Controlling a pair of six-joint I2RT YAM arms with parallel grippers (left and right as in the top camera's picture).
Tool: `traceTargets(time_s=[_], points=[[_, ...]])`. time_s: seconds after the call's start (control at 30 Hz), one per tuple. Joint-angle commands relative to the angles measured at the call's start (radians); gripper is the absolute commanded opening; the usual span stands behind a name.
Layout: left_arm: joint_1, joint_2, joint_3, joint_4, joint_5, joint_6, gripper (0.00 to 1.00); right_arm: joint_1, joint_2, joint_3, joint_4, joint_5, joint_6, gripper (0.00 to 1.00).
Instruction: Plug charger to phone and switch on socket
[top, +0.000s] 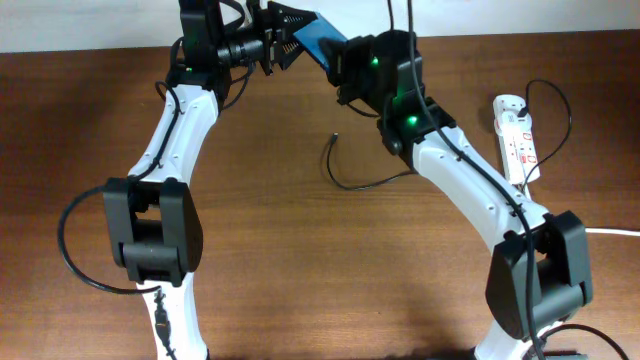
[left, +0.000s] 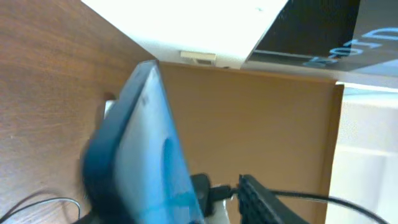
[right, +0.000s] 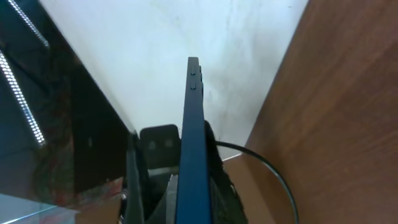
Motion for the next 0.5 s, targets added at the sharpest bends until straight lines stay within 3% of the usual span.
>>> traceTargets(time_s=[0.0,0.2,0.47], points=[[-0.005,-0.007,0.008,0.004,-0.053,-0.027,0.39,0.019,-0.030,0.024,-0.008,0.030,0.003,0.04],[-0.026,-0.007,0.008,0.001,-0.080,-0.027,0.33,0.024,-0.026,0.024,-0.015,0.030,0.003,0.04],[-0.030,-0.007,0.008,0.001,-0.080,-0.027,0.02,0.025,-0.026,0.024,-0.033,0.011,-0.028,0.04]])
